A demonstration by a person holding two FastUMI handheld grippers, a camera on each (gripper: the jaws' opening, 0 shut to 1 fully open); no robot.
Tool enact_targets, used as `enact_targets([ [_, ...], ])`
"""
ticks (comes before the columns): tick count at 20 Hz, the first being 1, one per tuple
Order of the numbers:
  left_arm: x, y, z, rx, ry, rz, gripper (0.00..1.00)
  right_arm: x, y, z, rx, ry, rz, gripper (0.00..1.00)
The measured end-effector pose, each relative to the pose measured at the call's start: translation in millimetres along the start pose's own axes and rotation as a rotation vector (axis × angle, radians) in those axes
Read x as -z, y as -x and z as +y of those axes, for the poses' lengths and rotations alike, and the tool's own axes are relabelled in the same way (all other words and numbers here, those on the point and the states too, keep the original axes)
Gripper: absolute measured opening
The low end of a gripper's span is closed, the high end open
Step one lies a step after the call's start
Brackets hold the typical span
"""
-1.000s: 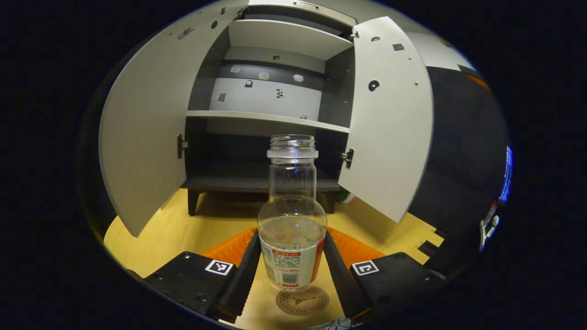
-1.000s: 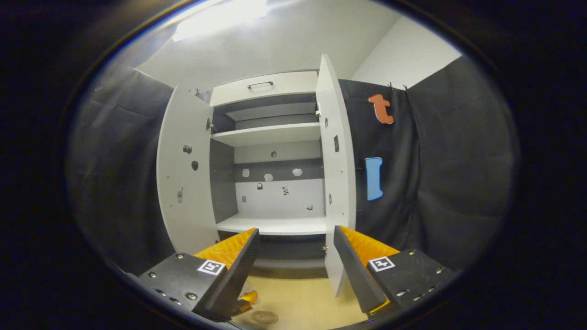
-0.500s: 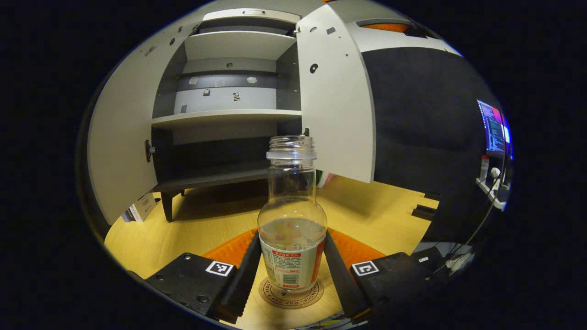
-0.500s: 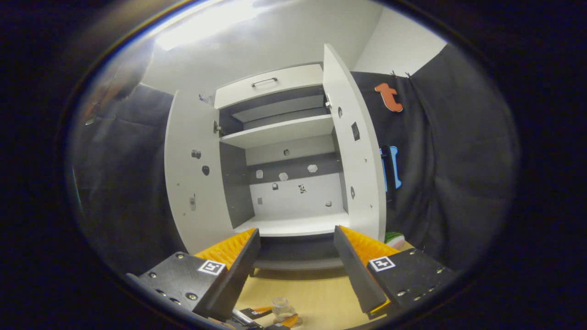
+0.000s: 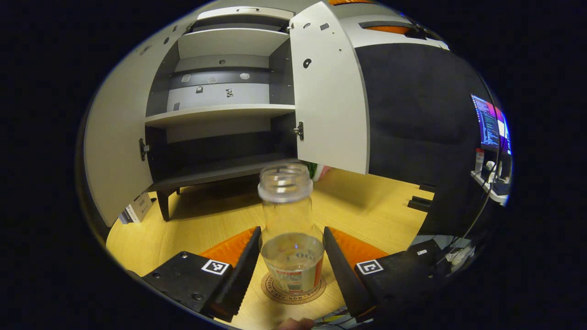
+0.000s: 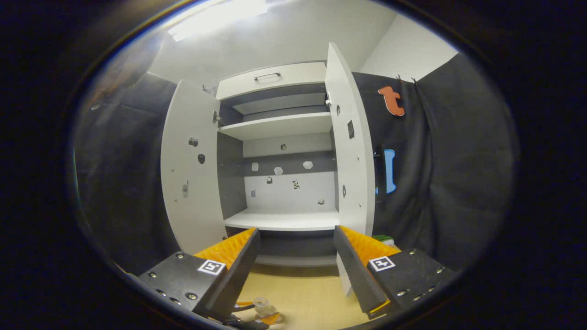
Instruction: Grasp the bottle in the cabinet with the left hand and place it on the coaster, then close the right door with the right hand and the left door with the left hand.
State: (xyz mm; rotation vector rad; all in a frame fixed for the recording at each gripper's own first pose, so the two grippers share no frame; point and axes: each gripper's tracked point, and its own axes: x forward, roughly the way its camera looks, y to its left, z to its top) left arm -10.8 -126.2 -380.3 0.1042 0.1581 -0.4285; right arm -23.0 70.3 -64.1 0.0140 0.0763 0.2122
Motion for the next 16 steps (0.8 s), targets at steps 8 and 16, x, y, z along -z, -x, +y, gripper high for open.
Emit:
enact_targets([
  [8, -116.0, 46.8, 1.8, 0.02, -0.038, -0.101, 0.88, -25.7, 15.6, -51.4, 0.069, 0.01, -0.032, 0.98],
  [16, -244.0, 92.2, 30.5, -0.102, 0.02, -0.171, 0.92, -47.9, 1.4, -161.4, 0.225, 0.054, -0.033, 0.98],
])
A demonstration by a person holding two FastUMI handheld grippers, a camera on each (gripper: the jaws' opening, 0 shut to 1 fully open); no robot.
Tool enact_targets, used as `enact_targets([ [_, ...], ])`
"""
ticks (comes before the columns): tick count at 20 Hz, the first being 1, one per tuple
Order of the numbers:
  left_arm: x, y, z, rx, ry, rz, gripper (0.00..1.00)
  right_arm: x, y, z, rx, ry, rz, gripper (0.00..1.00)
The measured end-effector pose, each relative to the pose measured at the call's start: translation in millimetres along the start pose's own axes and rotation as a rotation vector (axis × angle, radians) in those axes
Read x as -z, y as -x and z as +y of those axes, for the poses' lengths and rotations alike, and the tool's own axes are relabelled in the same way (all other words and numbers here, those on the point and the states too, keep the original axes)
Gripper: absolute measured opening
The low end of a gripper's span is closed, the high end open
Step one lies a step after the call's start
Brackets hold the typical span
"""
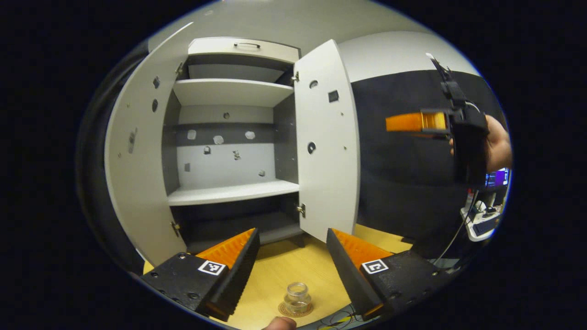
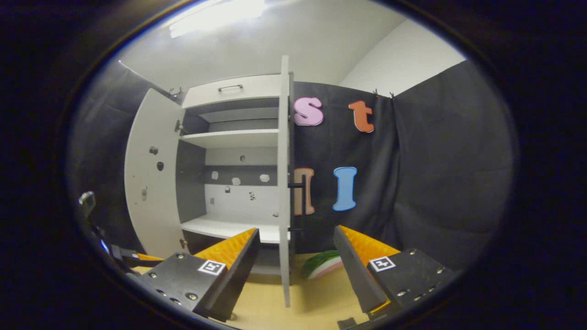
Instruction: Grasp the bottle in the cabinet with the left hand and place it on the coaster, then close the right door with the right hand and the left door with the left hand.
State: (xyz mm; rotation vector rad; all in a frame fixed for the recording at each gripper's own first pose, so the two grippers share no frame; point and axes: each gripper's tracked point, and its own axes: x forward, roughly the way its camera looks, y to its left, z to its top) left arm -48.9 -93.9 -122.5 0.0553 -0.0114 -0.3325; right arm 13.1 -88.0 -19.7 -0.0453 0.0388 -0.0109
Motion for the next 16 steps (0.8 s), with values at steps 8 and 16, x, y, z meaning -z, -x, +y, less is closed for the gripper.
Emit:
enact_targets([
  [8, -58.1, 32.8, 76.2, -0.193, 0.05, -0.011, 0.98, 20.1, -70.4, -94.0, 0.111, -0.082, 0.071, 0.98],
  [16, -52.0, 60.4, 179.9, -0.42, -0.015, -0.006, 0.99, 28.7, -128.2, -147.0, 0.204, -0.162, 0.146, 0.98],
])
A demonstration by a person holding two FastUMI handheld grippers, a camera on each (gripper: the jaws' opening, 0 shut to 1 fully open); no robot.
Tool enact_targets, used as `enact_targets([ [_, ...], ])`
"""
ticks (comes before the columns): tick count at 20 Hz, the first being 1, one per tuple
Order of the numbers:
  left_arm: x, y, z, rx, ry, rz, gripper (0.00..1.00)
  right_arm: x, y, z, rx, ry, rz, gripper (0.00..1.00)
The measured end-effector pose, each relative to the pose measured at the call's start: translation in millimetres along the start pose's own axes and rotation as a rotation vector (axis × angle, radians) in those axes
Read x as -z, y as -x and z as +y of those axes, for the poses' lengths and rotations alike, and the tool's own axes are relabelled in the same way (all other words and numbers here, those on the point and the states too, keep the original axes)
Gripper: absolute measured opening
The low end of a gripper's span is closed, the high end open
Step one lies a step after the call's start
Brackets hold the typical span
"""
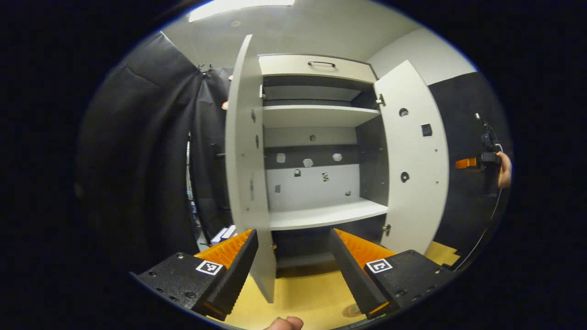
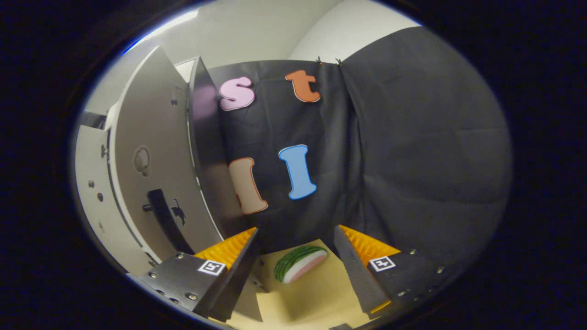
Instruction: Grasp the bottle in the cabinet with the left hand and place it on the coaster, then close the right door with the right hand and the left door with the left hand.
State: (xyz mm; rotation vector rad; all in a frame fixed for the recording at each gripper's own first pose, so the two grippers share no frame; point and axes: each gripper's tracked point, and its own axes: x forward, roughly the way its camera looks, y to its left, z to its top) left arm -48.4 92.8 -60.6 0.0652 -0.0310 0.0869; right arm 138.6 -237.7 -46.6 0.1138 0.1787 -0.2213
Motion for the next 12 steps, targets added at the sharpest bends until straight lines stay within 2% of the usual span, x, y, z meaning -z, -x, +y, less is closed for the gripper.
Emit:
enact_targets([
  [2, 11.5, -1.6, 18.9, -0.038, 0.012, 0.025, 0.98, -12.3, -10.4, 10.0, -0.012, 0.046, -0.017, 0.98],
  [4, 22.5, 2.4, 32.0, -0.053, 0.038, 0.055, 0.98, -20.6, -13.0, 34.5, -0.087, 0.058, -0.039, 0.98],
  [5, 26.5, 4.5, 39.4, -0.063, 0.049, 0.066, 0.98, -24.0, -14.9, 45.0, -0.114, 0.063, -0.051, 0.94],
  [6, 28.0, 5.9, 46.8, -0.075, 0.059, 0.071, 0.98, -29.7, -17.5, 55.5, -0.134, 0.077, -0.065, 0.98],
  [7, 29.4, 4.4, 50.3, -0.079, 0.07, 0.075, 0.98, -32.6, -19.3, 64.3, -0.149, 0.098, -0.073, 0.98],
  [9, 28.1, 4.1, 55.9, -0.078, 0.087, 0.077, 0.98, -29.0, -24.9, 81.3, -0.173, 0.157, -0.061, 0.98],
  [11, 23.2, 4.2, 62.1, -0.077, 0.078, 0.063, 0.98, -22.0, -25.7, 111.1, -0.232, 0.246, -0.067, 0.98],
  [12, 20.5, 4.3, 66.9, -0.085, 0.067, 0.054, 0.98, -33.7, -22.0, 120.4, -0.245, 0.28, -0.1, 0.98],
])
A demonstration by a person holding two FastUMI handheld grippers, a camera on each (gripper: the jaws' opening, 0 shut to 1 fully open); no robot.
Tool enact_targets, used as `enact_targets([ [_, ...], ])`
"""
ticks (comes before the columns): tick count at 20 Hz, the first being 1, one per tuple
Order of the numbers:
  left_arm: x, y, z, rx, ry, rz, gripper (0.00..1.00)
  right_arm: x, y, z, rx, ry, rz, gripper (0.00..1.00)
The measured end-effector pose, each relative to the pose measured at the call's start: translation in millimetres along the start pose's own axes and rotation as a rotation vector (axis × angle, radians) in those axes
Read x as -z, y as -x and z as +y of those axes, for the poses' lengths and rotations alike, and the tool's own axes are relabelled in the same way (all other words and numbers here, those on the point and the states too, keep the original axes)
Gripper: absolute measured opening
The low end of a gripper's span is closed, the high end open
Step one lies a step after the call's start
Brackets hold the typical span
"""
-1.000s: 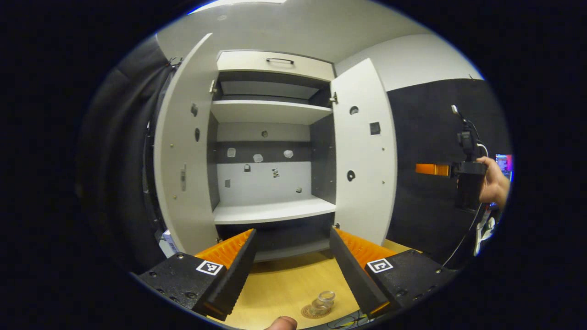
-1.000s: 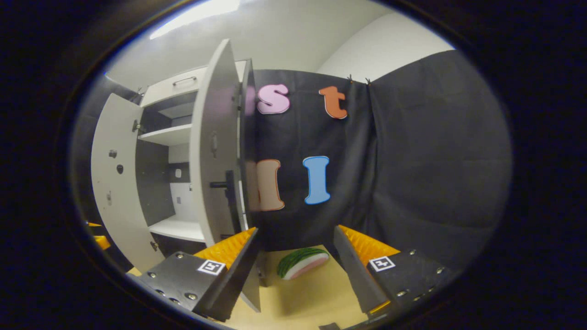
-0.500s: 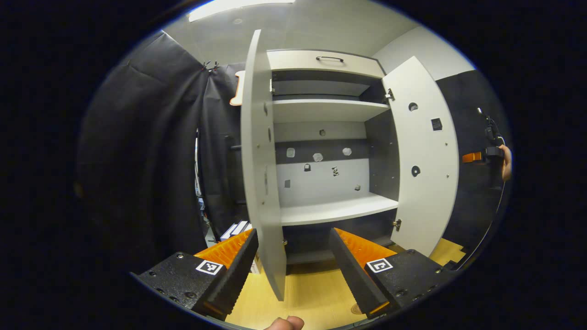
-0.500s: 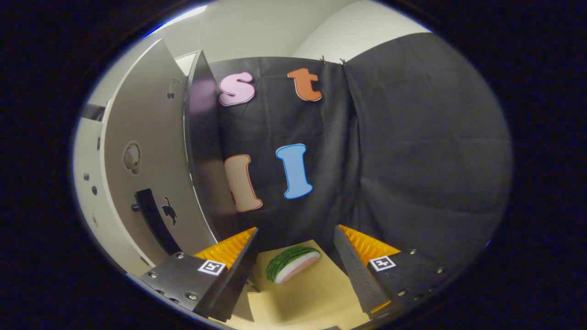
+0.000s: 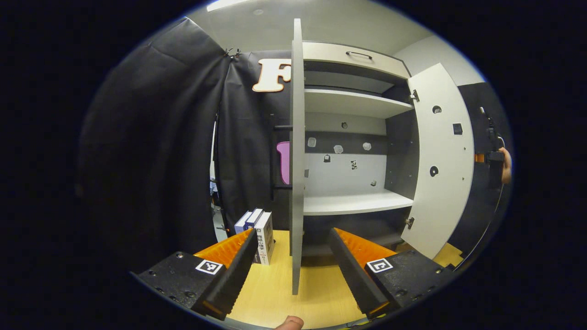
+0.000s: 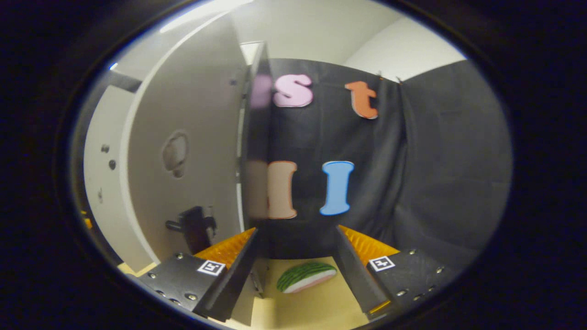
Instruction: Grasp the bottle in the cabinet with the left hand and place it on the coaster, then close the right door with the right hand and the left door with the left hand.
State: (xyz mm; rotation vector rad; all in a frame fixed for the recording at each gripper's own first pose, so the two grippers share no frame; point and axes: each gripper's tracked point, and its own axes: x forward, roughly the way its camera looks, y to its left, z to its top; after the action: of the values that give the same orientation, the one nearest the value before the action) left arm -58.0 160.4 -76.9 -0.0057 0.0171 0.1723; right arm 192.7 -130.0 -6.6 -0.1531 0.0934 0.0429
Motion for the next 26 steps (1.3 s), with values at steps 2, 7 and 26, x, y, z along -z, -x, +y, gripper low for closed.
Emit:
enact_targets([
  [2, -2.7, 0.9, 4.5, -0.012, 0.003, -0.009, 0.98, 1.6, 5.8, 16.0, -0.014, -0.001, -0.013, 0.87],
  [7, 6.2, -3.1, 1.8, 0.008, 0.042, 0.022, 0.99, 6.2, 1.0, 56.7, -0.063, -0.063, 0.001, 0.87],
  [26, 31.3, -27.2, 36.1, 0.026, 0.081, 0.08, 1.0, -1.3, -10.2, 160.5, -0.182, -0.045, -0.093, 0.96],
])
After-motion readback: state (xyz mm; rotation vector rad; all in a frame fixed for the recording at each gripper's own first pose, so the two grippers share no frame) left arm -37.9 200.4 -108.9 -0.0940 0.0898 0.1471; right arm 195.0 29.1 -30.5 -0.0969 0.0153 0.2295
